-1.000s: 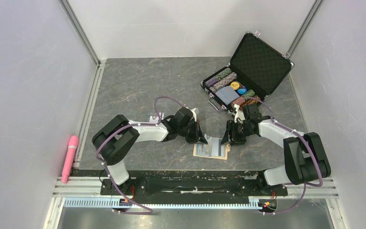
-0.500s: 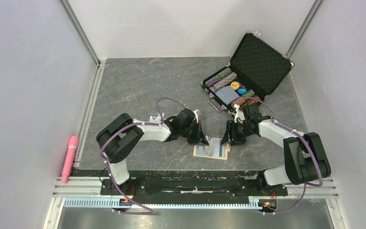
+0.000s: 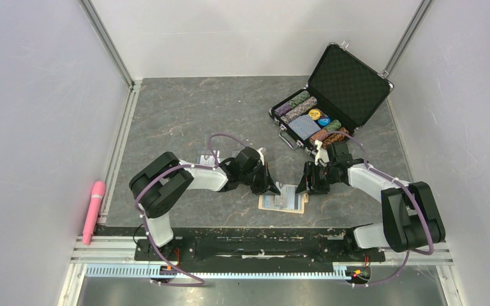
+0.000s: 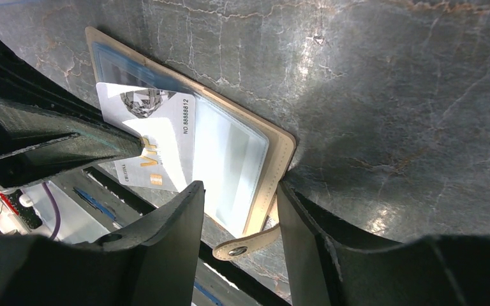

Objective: Put the credit cards into the card holder
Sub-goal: Insert the credit card into the card holder.

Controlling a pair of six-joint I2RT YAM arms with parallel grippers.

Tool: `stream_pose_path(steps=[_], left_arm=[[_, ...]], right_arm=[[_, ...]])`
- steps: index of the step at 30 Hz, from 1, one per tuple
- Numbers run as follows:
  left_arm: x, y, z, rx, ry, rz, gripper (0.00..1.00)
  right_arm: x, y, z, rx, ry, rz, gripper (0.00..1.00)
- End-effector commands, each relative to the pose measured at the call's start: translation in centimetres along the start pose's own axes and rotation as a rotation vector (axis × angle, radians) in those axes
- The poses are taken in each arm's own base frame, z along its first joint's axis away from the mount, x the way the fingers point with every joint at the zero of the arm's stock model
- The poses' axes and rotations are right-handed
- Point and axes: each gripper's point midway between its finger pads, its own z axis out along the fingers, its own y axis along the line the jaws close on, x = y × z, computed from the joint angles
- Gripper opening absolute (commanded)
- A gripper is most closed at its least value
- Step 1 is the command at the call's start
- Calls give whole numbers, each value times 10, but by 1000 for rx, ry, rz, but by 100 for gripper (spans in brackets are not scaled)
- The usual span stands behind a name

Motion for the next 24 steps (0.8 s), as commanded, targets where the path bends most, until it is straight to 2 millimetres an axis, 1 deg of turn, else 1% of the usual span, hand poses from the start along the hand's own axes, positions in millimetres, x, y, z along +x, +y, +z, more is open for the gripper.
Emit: stream_pose_path(steps=[1, 6, 12, 16, 19, 20, 21, 24], left_arm=[[6, 11, 8, -29, -6, -32, 2], [10, 14, 14, -40, 9, -13, 2], [2, 23, 10, -134, 3, 76, 2], [-3, 20, 10, -135, -6, 92, 2], [-5, 23, 8, -177, -2, 127, 2], [-9, 22, 8, -179, -9, 144, 2], [-6, 25, 6, -197, 5, 146, 2], [-7, 25, 7, -207, 12, 161, 2]], right_arm=[[28, -16, 6, 50, 72, 32, 49], [31, -17, 6, 51, 74, 32, 49], [32, -17, 6, 49, 75, 34, 48], [31, -16, 6, 48, 78, 33, 47], [30, -16, 6, 46, 79, 35, 47], [30, -15, 6, 46, 78, 34, 47], [29, -15, 6, 45, 77, 34, 47], [30, -15, 6, 45, 80, 34, 47]])
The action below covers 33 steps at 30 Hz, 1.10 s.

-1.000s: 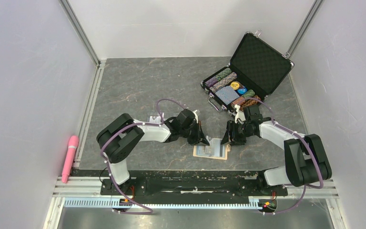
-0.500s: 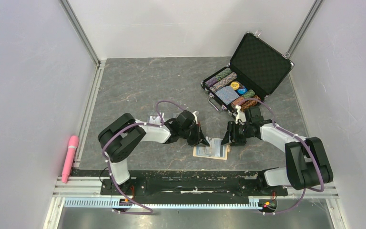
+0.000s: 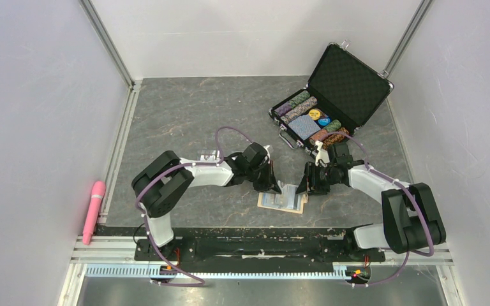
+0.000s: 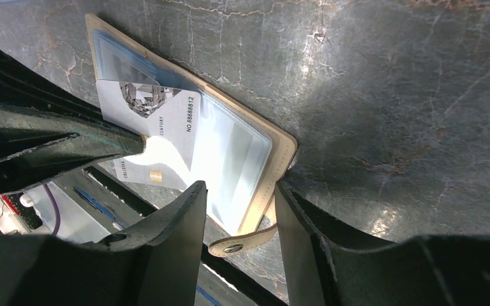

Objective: Put the credit cards into the card holder
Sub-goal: Insert the credit card into the card holder.

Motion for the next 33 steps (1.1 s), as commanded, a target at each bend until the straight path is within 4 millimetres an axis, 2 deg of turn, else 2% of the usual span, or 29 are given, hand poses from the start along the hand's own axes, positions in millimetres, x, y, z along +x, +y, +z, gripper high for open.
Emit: stream_pose_path(steps=[1, 7, 12, 16, 20, 24, 30, 33], left_arm=[[-1, 27, 7, -125, -5, 79, 2], [2, 29, 7, -130, 24, 83, 2], [1, 32, 5, -137, 42, 96, 2], [1, 34, 5, -142, 45, 94, 2], [2, 34, 7, -141, 59, 97, 2], [4, 37, 5, -144, 73, 99, 2], [18, 21, 13, -2, 112, 8, 2], [23, 25, 12, -6, 126, 4, 2]], right_arm=[[29, -15, 6, 55, 93, 37, 47], [28, -15, 7, 54, 99, 37, 46], [30, -16, 7, 54, 106, 44, 24], [30, -18, 8, 63, 108, 42, 14], [30, -18, 8, 64, 111, 43, 1], [29, -18, 8, 66, 109, 40, 0], [27, -18, 8, 67, 107, 38, 0], [26, -17, 7, 66, 104, 38, 0]])
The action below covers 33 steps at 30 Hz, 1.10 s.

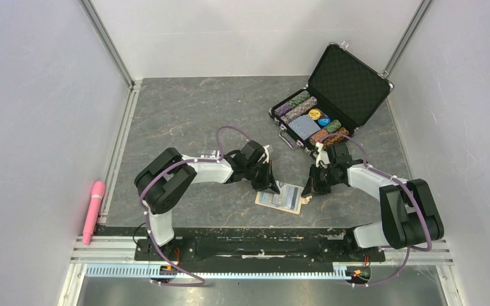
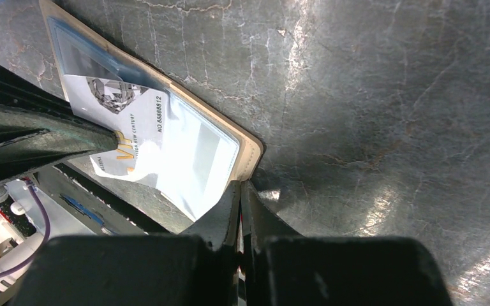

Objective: Put the credit cards into the card holder
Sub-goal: Insert the credit card into the card holder.

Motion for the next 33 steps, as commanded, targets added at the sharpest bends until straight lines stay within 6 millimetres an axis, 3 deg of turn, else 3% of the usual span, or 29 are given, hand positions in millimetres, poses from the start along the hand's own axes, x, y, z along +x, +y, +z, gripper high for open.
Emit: stream_pose_path(steps=[1, 9, 19, 33], left_arm=[[23, 20, 12, -26, 67, -25, 2], [23, 17, 10, -21, 81, 6, 2], [24, 34, -10, -159, 100, 75, 2], [24, 12, 9, -34, 113, 16, 2]], right_arm=[[21, -7, 4, 26, 78, 15, 0], [22, -8, 5, 28, 80, 13, 0], [22, -7, 4, 28, 78, 13, 0], [17, -6, 5, 25, 73, 15, 0]])
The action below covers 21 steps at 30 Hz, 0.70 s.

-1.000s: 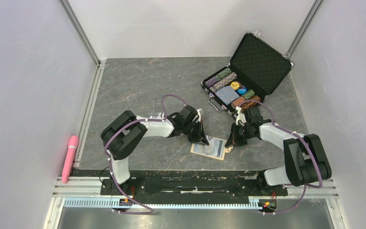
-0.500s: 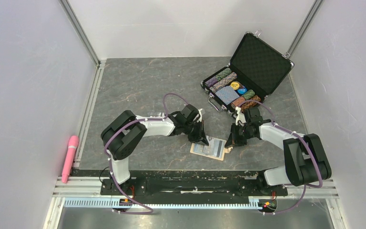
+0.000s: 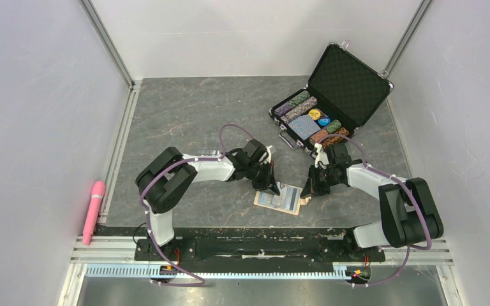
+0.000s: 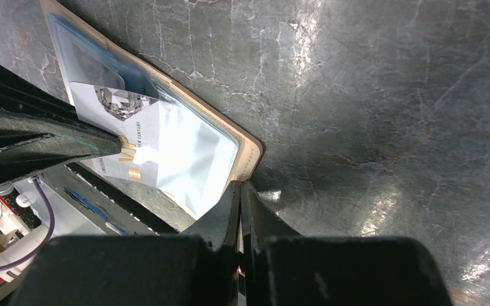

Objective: Put the credit cards into the card holder
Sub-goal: Insert the credit card into the card holder.

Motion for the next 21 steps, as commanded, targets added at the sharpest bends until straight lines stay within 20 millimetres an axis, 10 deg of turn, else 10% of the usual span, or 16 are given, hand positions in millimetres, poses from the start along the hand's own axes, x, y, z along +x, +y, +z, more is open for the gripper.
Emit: stream_pose_path(steps=[1, 21], left_arm=[[19, 10, 12, -29, 66, -28, 2], [11, 17, -11, -204, 81, 77, 50]], right_arm=[[13, -9, 4, 41, 57, 14, 0], [4, -7, 6, 39, 58, 16, 0]])
